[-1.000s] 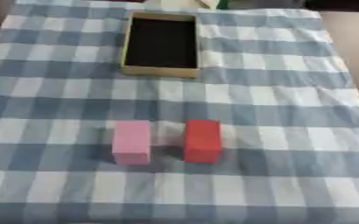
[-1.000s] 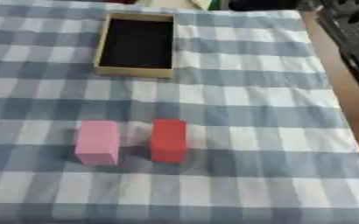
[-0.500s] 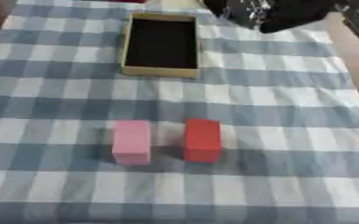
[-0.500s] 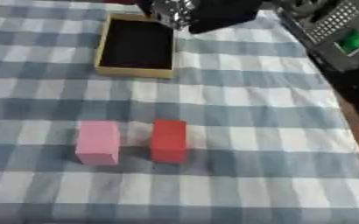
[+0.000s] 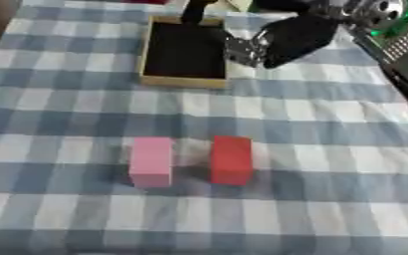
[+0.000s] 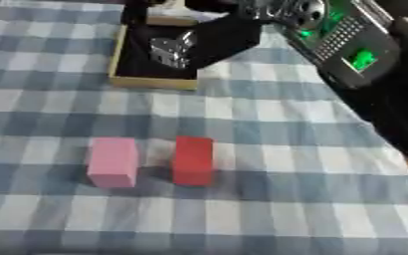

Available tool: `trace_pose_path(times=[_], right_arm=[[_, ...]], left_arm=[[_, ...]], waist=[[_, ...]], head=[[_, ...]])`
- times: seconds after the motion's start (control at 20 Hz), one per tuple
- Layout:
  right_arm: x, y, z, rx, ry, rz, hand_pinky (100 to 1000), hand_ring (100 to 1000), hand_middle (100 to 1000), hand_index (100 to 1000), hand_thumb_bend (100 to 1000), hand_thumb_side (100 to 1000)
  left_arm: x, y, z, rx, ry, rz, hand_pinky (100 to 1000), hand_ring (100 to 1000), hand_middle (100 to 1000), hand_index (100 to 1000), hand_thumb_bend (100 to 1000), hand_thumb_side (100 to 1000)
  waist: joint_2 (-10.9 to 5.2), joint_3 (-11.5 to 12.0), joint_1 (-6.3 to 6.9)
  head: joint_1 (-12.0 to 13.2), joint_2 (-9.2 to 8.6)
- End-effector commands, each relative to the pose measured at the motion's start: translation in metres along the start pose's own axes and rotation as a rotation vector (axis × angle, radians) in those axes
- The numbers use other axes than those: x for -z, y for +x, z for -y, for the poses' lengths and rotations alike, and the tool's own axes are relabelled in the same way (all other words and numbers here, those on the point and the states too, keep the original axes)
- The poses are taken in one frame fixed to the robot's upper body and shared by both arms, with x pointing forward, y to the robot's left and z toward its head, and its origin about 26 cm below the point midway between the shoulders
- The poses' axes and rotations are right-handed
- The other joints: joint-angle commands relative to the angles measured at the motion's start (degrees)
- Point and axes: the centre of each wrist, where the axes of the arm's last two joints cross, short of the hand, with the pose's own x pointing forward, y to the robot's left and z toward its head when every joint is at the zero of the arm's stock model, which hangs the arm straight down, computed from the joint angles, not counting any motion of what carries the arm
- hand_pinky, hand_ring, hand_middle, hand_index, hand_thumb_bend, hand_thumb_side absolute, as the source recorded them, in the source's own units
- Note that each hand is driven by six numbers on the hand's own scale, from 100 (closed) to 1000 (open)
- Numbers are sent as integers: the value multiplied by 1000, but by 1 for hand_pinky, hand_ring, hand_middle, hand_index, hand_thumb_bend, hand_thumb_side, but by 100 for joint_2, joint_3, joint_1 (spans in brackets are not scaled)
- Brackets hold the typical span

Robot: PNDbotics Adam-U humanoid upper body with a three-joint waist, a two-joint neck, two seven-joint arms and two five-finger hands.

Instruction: Pick up objects on the table and place them in the box.

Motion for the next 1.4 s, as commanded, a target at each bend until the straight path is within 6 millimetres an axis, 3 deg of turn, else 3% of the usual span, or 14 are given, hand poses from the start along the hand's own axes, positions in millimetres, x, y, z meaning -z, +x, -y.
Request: trace_pose_path(times=[0.05, 0.5, 0.95, 1.15, 1.4], right_arm=[[-4, -1, 4, -15, 28, 7, 845, 860, 708, 835, 100, 863], [-21, -9, -15, -27, 57, 30, 845, 861, 717, 841, 155, 847], [-42, -22, -48, -10, 91, -15, 843, 861, 722, 842, 198, 806], [-47, -25, -61, -6, 98, -40, 841, 860, 720, 842, 229, 816], [-48, -25, -72, 8, 71, -103, 838, 859, 719, 844, 336, 877]], left_arm=[[8, 6, -1, 4, -31, 35, 642, 545, 561, 793, 111, 929], [8, 6, -3, 9, -39, 33, 642, 545, 562, 793, 110, 929], [8, 6, -2, 8, -43, 29, 641, 545, 562, 793, 111, 929], [7, 6, -2, 7, -43, 26, 641, 544, 562, 792, 110, 931], [7, 6, -1, 5, -45, 25, 641, 543, 562, 792, 108, 932]], waist=[[-121, 10, 27], [-176, -26, 11], [-201, -3, -28], [-209, 5, -36], [-191, 7, -30]], head=[[12, 55], [72, 115], [67, 154], [33, 164], [4, 151]])
